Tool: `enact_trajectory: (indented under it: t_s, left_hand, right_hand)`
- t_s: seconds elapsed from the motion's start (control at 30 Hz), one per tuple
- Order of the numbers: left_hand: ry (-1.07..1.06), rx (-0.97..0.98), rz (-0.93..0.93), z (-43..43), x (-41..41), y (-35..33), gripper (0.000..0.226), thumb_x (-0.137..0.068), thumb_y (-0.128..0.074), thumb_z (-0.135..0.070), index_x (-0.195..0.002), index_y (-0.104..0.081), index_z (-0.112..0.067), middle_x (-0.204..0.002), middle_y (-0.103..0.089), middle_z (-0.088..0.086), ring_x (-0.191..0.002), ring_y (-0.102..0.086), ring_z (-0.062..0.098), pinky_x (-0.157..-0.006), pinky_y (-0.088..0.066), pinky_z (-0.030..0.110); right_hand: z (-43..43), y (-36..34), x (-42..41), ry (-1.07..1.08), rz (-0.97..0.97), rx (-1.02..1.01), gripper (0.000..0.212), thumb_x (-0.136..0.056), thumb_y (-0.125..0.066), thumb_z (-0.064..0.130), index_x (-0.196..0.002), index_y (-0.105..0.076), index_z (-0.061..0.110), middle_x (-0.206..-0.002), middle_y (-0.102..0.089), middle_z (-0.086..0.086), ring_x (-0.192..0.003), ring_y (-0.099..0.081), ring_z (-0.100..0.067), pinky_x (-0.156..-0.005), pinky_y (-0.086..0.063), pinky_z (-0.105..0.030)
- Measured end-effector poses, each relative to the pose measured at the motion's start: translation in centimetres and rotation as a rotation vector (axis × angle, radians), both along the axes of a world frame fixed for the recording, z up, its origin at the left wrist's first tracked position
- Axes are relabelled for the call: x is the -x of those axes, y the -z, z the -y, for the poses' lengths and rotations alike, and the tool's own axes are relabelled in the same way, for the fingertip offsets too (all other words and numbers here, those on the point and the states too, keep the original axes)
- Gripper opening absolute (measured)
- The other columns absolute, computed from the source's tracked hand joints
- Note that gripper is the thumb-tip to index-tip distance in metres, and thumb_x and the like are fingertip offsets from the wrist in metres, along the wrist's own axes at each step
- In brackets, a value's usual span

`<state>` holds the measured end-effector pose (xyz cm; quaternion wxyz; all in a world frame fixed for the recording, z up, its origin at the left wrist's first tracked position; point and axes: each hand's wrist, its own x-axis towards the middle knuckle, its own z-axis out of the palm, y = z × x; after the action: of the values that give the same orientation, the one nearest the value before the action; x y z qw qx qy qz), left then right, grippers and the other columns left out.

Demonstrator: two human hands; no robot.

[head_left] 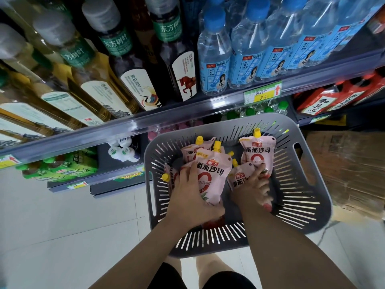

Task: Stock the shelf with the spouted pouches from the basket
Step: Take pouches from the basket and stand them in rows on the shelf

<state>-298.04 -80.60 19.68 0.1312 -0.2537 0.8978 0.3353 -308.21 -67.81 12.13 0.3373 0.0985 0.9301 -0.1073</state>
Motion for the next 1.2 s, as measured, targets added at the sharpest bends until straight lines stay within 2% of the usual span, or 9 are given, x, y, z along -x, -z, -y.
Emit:
enact_trajectory:
  t_s: [0.23, 0.33, 0.47, 0.57, 0.67, 0.83, 1.0, 1.1, 1.2]
  left_hand:
    - [0.001, 0.024, 0.015, 0.2, 0.2, 0.0, 0.123, -0.050, -0.074, -0.062, -0.147, -0.005, -0.028, -0.146, -0.020, -0.008, -0.135, -0.023, 0.020, -0.111, -0.031, 0.044]
    - [0.012, 0.045, -0.012, 0.2, 0.3, -0.6, 0.123, -0.048, -0.071, -0.063, -0.147, -0.006, -0.028, -0.142, -0.024, -0.005, -0.131, -0.027, 0.020, -0.109, -0.034, 0.041]
    - [0.048, 0.055, -0.074, 0.4, 0.5, -2.0, 0.121, -0.047, -0.066, -0.063, -0.145, -0.002, -0.032, -0.140, -0.024, -0.007, -0.129, -0.027, 0.018, -0.108, -0.035, 0.040]
    - [0.099, 0.068, -0.137, 1.0, 0.5, -3.6, 0.116, -0.047, -0.065, -0.060, -0.141, -0.002, -0.037, -0.138, -0.025, -0.008, -0.125, -0.030, 0.018, -0.103, -0.037, 0.036]
    - [0.139, 0.073, -0.205, 2.2, 0.2, -5.6, 0.119, -0.047, -0.064, -0.060, -0.144, 0.000, -0.035, -0.138, -0.026, -0.008, -0.124, -0.031, 0.017, -0.102, -0.035, 0.033]
    - [0.137, 0.089, -0.380, 6.0, -2.5, -10.7, 0.115, -0.050, -0.065, -0.063, -0.146, -0.011, -0.030, -0.132, -0.034, -0.005, -0.121, -0.036, 0.017, -0.099, -0.042, 0.039]
    - [0.051, 0.090, -0.524, 10.9, -7.7, -16.2, 0.118, -0.041, -0.062, -0.064, -0.145, -0.019, -0.029, -0.125, -0.035, -0.009, -0.119, -0.039, 0.017, -0.093, -0.047, 0.039]
    - [0.016, 0.094, -0.622, 14.2, -11.1, -19.0, 0.117, -0.043, -0.070, -0.053, -0.146, -0.019, -0.030, -0.122, -0.033, -0.012, -0.115, -0.041, 0.012, -0.088, -0.047, 0.030]
    - [-0.013, 0.163, -0.753, 17.2, -14.1, -21.8, 0.109, -0.044, -0.070, -0.047, -0.141, -0.024, -0.034, -0.114, -0.033, -0.014, -0.106, -0.043, 0.008, -0.076, -0.041, 0.018]
  right_hand:
    - [-0.6, 0.0, 0.4, -0.051, 0.004, 0.028, 0.113, -0.079, -0.069, 0.021, -0.145, 0.021, 0.009, -0.150, -0.003, -0.030, -0.138, -0.013, -0.048, -0.110, -0.021, -0.060]
    - [-1.0, -0.4, 0.5, -0.129, 0.007, -0.030, 0.123, -0.073, -0.074, 0.029, -0.143, 0.025, 0.008, -0.148, -0.013, -0.032, -0.134, -0.023, -0.050, -0.107, -0.028, -0.061]
    - [-0.9, -2.3, 1.0, -0.107, -0.038, -0.096, 0.139, -0.062, -0.080, 0.048, -0.141, 0.028, 0.011, -0.146, -0.020, -0.021, -0.127, -0.037, -0.045, -0.094, -0.042, -0.061]
    - [-0.9, -4.3, 1.5, -0.058, -0.149, -0.054, 0.133, -0.064, -0.070, 0.063, -0.142, 0.021, 0.006, -0.146, -0.022, -0.018, -0.124, -0.040, -0.040, -0.092, -0.046, -0.054]
    - [-0.7, -7.1, 1.6, -0.031, -0.260, -0.001, 0.133, -0.064, -0.064, 0.071, -0.144, 0.018, 0.003, -0.152, -0.018, -0.016, -0.134, -0.030, -0.036, -0.097, -0.040, -0.051]
    - [1.2, -13.5, -1.0, -0.033, -0.467, 0.083, 0.137, -0.062, -0.071, 0.064, -0.145, 0.020, 0.005, -0.152, -0.019, -0.013, -0.136, -0.026, -0.035, -0.098, -0.039, -0.049]
    - [6.3, -20.3, -6.5, -0.088, -0.607, 0.201, 0.133, -0.060, -0.070, 0.063, -0.146, 0.018, 0.013, -0.155, -0.017, -0.013, -0.136, -0.030, -0.035, -0.100, -0.040, -0.048]
    - [10.1, -24.7, -10.1, -0.147, -0.785, 0.348, 0.126, -0.054, -0.070, 0.059, -0.148, 0.002, 0.015, -0.149, -0.031, -0.010, -0.129, -0.040, -0.031, -0.097, -0.042, -0.044]
    - [14.1, -29.4, -13.1, -0.259, -0.960, 0.463, 0.114, -0.048, -0.066, 0.062, -0.140, -0.020, 0.014, -0.131, -0.049, -0.006, -0.118, -0.049, -0.028, -0.090, -0.046, -0.040]
